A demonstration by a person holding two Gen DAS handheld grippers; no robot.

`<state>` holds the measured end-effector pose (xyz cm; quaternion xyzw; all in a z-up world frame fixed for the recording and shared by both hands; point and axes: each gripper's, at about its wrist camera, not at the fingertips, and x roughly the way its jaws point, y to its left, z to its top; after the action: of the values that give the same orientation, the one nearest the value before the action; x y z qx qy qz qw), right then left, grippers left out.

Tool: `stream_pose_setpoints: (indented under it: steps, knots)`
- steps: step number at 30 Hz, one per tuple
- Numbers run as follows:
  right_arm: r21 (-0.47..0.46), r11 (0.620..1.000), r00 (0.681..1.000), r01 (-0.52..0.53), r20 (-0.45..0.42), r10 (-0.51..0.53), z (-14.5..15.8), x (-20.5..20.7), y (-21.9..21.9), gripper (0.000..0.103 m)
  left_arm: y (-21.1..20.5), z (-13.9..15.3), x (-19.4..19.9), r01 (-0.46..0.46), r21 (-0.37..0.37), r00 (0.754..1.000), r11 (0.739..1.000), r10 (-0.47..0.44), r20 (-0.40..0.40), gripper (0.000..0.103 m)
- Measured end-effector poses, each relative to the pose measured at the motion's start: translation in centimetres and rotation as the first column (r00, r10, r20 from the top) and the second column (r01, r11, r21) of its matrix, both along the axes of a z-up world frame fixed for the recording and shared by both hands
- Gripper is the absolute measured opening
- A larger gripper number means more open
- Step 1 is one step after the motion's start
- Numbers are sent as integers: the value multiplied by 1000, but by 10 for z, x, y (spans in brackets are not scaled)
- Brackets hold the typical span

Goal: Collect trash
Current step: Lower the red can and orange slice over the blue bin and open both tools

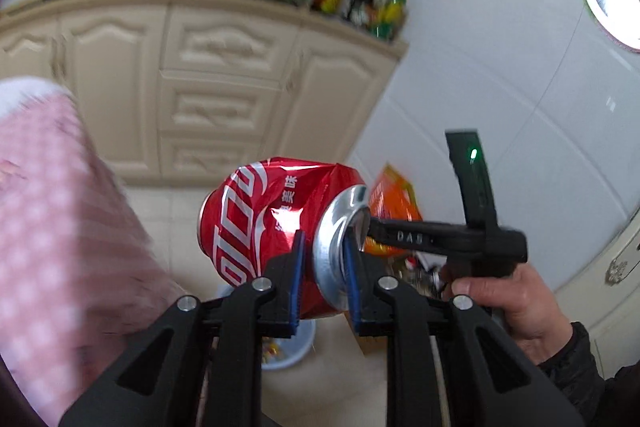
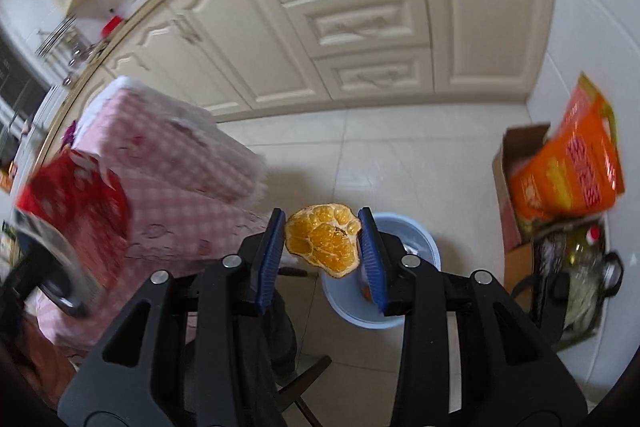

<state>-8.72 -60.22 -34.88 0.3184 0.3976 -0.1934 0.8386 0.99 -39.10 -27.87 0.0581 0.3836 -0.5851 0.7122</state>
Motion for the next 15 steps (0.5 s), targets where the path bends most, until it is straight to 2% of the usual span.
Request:
stream_pose_setpoints:
  steps: [6, 7, 8, 9, 10, 15]
  knots:
    - [127, 991, 999, 41, -6, -40, -43, 2, -24, 37, -48, -60, 4, 61, 109, 995, 992, -52, -85, 19]
    - [143, 988, 999, 52, -9, -52, -48, 4, -26, 42, -57, -71, 7, 66, 141, 994, 988, -52, -101, 23]
    - [164, 984, 997, 77, -19, -74, -56, 4, -30, 62, -64, -78, 11, 63, 169, 994, 984, -46, -102, 34]
    - [176, 978, 994, 110, -33, -106, -62, 2, -34, 73, -69, -85, 13, 54, 196, 995, 979, -36, -96, 63]
    - [181, 975, 992, 125, -38, -120, -66, 1, -36, 81, -71, -89, 17, 29, 210, 996, 977, -11, -86, 80]
    - [190, 965, 983, 179, -72, -169, -73, -7, -41, 95, -69, -86, 31, -37, 230, 998, 972, 48, -41, 90]
